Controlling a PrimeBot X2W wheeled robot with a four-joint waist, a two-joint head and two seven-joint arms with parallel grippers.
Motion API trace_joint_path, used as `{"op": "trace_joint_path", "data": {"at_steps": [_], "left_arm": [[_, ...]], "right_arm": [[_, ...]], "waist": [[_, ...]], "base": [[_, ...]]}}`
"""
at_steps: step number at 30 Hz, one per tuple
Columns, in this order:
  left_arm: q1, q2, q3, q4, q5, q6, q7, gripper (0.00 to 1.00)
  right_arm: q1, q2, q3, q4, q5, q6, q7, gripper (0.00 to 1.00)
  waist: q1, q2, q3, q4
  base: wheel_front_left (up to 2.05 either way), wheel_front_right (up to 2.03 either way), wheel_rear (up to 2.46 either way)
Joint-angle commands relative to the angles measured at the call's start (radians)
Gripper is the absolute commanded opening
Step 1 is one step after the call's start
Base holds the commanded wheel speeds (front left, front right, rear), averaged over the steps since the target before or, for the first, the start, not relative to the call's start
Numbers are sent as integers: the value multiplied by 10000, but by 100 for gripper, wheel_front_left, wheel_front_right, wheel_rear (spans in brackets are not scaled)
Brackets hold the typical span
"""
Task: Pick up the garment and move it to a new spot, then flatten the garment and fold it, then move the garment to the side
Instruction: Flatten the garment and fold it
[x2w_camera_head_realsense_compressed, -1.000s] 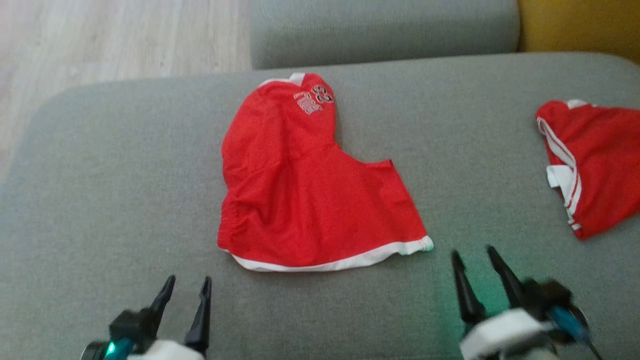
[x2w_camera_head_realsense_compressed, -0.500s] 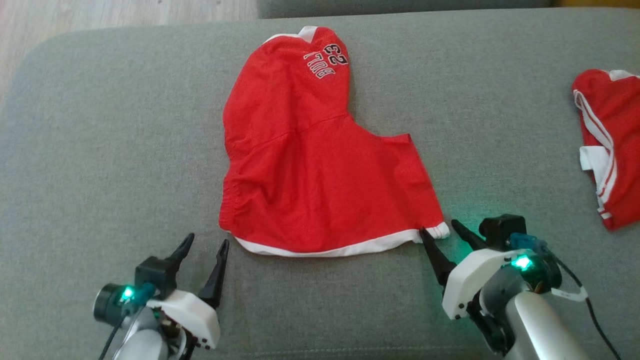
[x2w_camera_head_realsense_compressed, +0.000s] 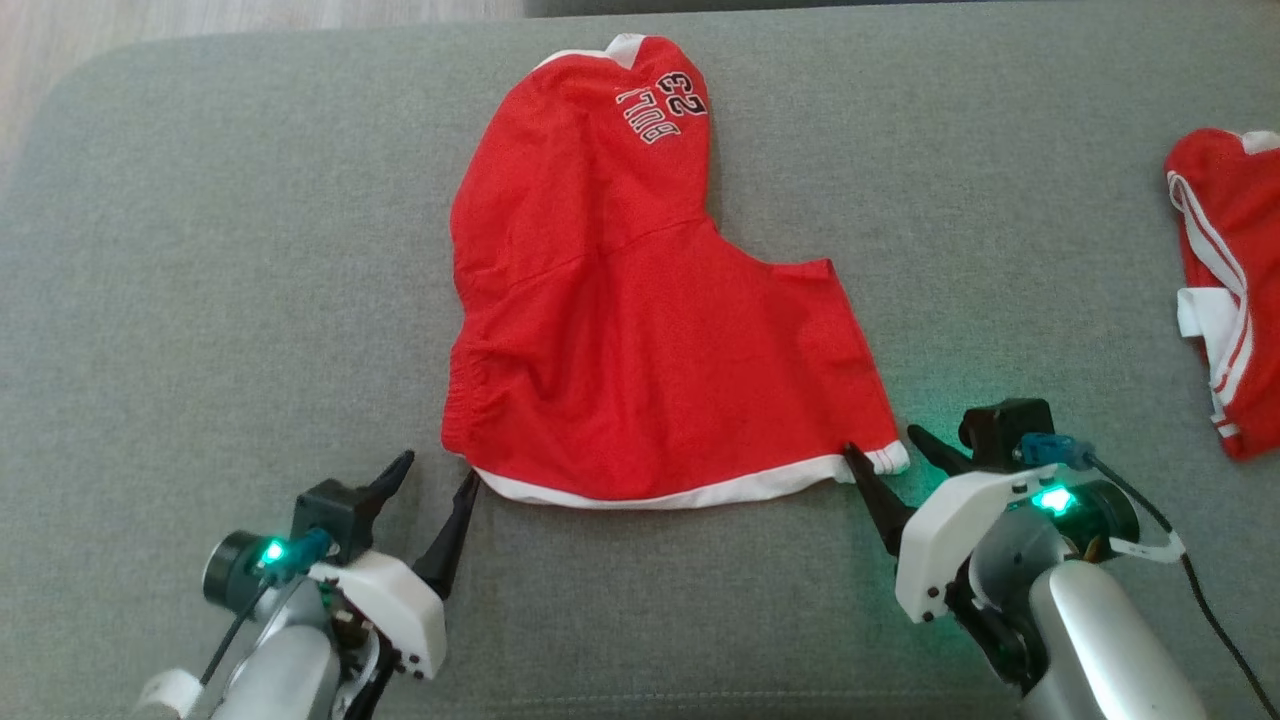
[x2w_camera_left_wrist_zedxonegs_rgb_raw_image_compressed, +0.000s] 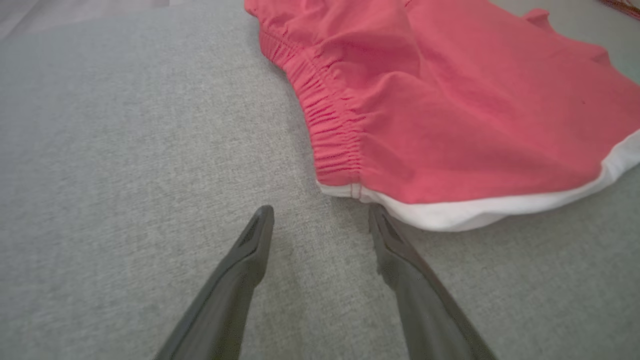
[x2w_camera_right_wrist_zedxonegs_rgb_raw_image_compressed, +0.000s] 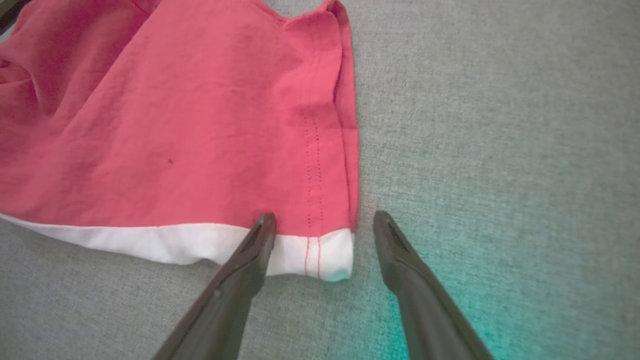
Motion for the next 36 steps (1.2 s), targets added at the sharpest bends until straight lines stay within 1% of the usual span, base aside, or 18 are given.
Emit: {"op": "trace_joint_path", "data": {"at_steps": [1, 5, 12, 17, 29, 30, 31, 32, 33, 34, 36], "left_arm": [[-500, 327, 216, -191, -110, -56, 42, 100], [-760, 621, -216, -62, -280, -56, 235, 100], [-1233, 1020, -800, 141, -645, -57, 117, 100], [-1509, 1180, -1363, 117, -1069, -57, 29, 100], [-2010, 1353, -2162, -601, -1403, -57, -207, 100], [-2018, 1368, -2266, -640, -1459, -57, -180, 100], [-2033, 1392, -2371, -665, -1502, -57, -153, 100], [-2033, 1392, -2371, -665, -1502, -57, -153, 100], [-2043, 1403, -2477, -678, -1587, -57, -112, 94], [-2073, 1433, -2571, -681, -1641, -57, -97, 46], [-2147, 1459, -2670, -675, -1752, -57, -118, 0]], "right_arm": [[-247, -47, 205, -428, 17, -7, 34, 98], [-319, -105, 249, -614, 35, -7, 200, 98], [-397, -183, 348, -729, 137, -7, 238, 98], [-431, -165, 358, -696, 224, -7, 148, 100], [-508, -182, 372, -535, 269, -7, -51, 100], [-515, -186, 391, -518, 282, -7, -64, 85], [-536, -187, 404, -506, 297, -7, -109, 56], [-536, -187, 404, -506, 297, -7, -109, 56], [-557, -178, 412, -485, 326, -7, -149, 24], [-577, -174, 461, -465, 372, -7, -169, 0], [-626, -174, 576, -441, 519, -7, -211, 0]], "waist": [[0, 0, 41, -10], [0, 0, 164, -54], [0, 0, 302, -211], [0, 0, 437, -354], [0, 0, 590, -453], [0, 0, 594, -453], [0, 0, 598, -457], [0, 0, 598, -457], [0, 0, 605, -462], [0, 0, 612, -469], [0, 0, 616, -485]], "base": [[0, 0, 0], [0, 0, 0], [0, 0, 0], [0, 0, 0], [0, 0, 0], [0, 0, 0], [0, 0, 0], [0, 0, 0], [0, 0, 0], [0, 0, 0], [0, 0, 0]]}}
